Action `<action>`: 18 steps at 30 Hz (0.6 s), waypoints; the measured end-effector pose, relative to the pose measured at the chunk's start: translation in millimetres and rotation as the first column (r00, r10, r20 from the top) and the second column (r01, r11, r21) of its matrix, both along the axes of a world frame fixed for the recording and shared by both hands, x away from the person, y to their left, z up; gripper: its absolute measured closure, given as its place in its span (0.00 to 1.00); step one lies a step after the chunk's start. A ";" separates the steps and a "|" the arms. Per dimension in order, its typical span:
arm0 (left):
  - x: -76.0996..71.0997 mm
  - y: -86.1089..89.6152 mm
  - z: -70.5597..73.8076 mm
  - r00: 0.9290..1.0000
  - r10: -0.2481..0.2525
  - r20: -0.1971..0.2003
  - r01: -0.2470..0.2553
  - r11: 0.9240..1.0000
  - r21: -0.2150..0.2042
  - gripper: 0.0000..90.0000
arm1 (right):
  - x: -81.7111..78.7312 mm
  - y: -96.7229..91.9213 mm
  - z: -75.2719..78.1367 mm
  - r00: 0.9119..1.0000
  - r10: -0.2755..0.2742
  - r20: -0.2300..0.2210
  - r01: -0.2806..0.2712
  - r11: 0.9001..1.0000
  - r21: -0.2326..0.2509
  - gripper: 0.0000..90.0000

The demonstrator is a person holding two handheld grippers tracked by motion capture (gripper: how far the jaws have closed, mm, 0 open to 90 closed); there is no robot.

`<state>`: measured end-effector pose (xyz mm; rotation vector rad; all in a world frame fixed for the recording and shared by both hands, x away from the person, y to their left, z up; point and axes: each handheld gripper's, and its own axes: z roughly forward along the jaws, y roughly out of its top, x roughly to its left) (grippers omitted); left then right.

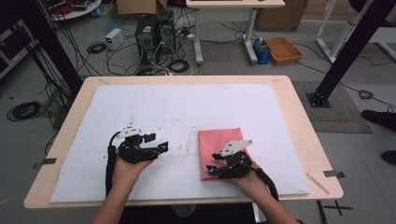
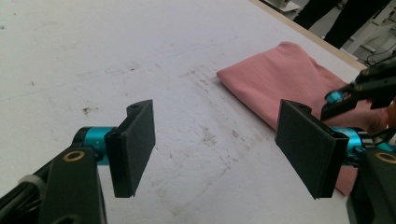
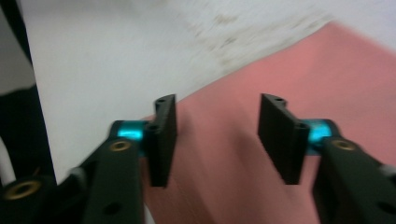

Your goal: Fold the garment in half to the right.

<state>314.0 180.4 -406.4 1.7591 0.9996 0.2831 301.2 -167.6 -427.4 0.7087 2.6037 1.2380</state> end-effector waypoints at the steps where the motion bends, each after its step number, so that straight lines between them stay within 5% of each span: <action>1: -0.2 0.2 0.3 1.000 -0.001 -0.002 0.001 1.000 -0.001 0.32 | 0.9 -5.4 5.0 1.000 -0.016 0.016 0.015 1.000 0.023 0.44; 7: 0.3 -0.7 0.4 1.000 0.001 -0.001 -0.001 1.000 -0.002 0.31 | 10.9 -48.2 33.4 0.985 -0.157 0.065 0.147 0.980 0.134 0.32; 18: -0.6 -11.8 -1.4 0.996 -0.083 0.022 0.083 0.996 -0.006 0.28 | 39.5 -74.1 45.8 0.970 -0.235 0.065 0.222 0.960 0.170 0.24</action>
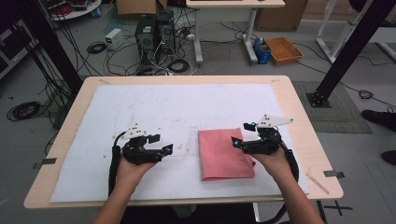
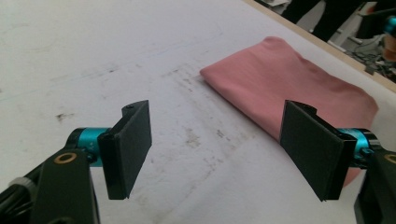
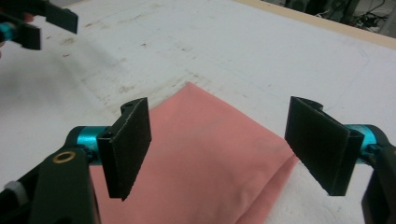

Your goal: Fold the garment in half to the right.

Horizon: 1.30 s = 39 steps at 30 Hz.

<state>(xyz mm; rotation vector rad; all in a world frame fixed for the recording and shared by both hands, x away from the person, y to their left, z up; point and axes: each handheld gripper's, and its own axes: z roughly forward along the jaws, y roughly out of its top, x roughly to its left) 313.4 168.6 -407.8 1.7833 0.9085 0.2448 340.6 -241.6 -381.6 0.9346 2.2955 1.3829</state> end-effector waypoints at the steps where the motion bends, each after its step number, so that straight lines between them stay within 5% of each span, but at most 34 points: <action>1: -0.3 -0.4 0.1 1.000 -0.018 0.011 0.018 1.000 -0.003 0.28 | 1.2 -1.5 -0.1 1.000 -0.004 0.000 0.004 1.000 0.006 0.24; 6: -3.2 1.1 0.7 0.995 -0.080 0.058 0.080 0.997 0.005 0.26 | -0.5 -10.1 -2.2 1.000 -0.013 0.024 0.012 0.999 0.036 0.24; 14: 3.4 4.7 6.2 0.987 -0.103 0.127 0.104 0.995 -0.005 0.23 | -3.7 -32.3 -16.1 0.997 -0.058 0.043 0.054 0.996 0.077 0.22; 34: 3.5 10.1 1.0 0.985 -0.127 0.119 0.127 0.992 0.001 0.21 | 3.9 -30.8 -21.1 0.995 -0.075 0.064 0.069 0.993 0.092 0.21; 39: 4.4 10.9 -1.8 0.987 -0.109 0.116 0.109 0.994 0.009 0.21 | 2.8 -29.0 -30.7 0.998 -0.061 0.032 0.058 0.995 0.086 0.21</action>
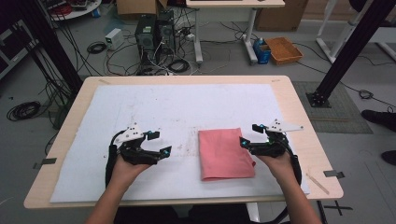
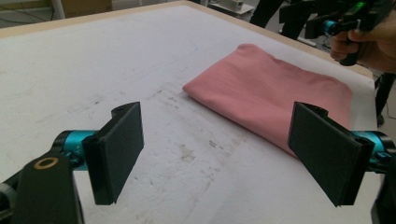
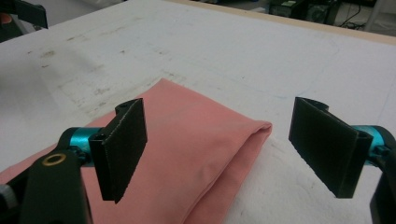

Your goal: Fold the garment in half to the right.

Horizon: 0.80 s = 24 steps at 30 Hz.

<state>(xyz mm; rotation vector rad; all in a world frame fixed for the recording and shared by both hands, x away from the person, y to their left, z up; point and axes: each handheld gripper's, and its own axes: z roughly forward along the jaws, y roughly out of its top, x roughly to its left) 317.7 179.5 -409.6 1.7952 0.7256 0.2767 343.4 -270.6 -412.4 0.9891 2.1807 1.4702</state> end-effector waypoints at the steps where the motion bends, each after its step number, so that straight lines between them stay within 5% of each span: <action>1: -0.2 -0.1 0.1 1.000 -0.003 0.004 0.003 1.000 0.009 0.21 | 0.2 0.0 -0.8 1.000 0.001 0.000 -0.001 1.000 0.000 0.21; 24: 0.2 0.2 -2.4 1.000 0.002 -0.007 -0.002 1.000 0.020 0.21 | 5.4 4.3 -3.9 1.000 -0.011 -0.017 0.011 1.000 -0.012 0.21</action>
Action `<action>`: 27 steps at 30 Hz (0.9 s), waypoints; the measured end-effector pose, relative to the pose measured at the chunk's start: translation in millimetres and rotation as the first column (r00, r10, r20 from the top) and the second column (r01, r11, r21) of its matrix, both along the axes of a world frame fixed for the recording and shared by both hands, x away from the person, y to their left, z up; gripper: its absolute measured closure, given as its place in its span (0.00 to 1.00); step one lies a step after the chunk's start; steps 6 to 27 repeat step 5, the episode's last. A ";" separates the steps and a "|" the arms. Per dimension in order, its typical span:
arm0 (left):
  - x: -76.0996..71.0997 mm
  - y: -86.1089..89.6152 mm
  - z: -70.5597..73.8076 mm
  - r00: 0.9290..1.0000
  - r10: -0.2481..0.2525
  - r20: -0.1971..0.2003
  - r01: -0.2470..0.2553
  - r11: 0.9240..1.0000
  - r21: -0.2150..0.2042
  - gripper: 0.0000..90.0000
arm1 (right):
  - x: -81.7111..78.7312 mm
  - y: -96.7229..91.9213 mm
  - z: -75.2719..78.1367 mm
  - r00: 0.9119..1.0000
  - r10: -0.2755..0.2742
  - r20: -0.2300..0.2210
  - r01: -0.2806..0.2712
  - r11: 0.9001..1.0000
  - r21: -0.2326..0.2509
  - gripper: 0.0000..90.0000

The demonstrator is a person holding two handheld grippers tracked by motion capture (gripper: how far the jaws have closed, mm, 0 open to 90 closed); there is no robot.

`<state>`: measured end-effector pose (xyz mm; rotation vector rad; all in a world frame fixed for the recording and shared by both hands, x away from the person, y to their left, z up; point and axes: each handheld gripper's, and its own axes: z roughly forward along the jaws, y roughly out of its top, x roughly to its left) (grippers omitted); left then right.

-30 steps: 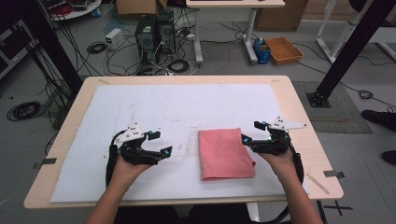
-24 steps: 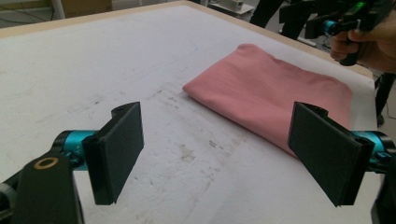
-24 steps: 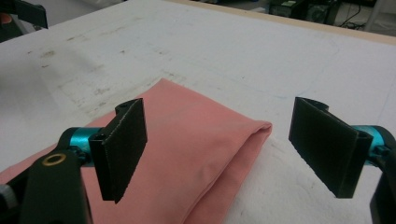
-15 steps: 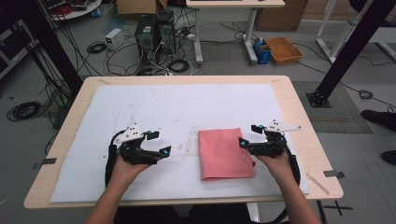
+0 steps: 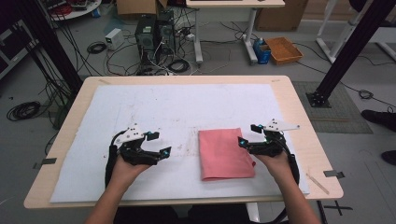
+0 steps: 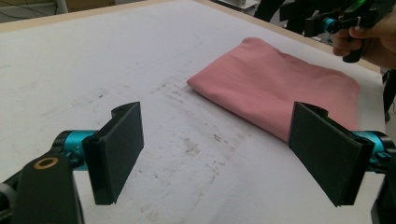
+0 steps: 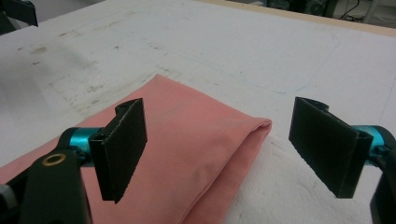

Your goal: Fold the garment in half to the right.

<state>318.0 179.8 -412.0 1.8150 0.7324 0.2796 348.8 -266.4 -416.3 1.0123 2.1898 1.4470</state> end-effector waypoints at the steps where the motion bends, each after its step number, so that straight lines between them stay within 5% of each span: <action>1: 0.0 -0.5 -0.6 1.000 0.000 -0.001 0.000 1.000 0.000 0.21 | 0.1 -0.1 0.1 1.000 0.001 0.000 -0.001 1.000 0.000 0.21; 27: 0.5 -2.8 -2.1 1.000 -0.008 -0.007 0.008 1.000 0.007 0.21 | -0.3 -1.0 1.2 1.000 -0.003 0.004 0.003 1.000 0.003 0.21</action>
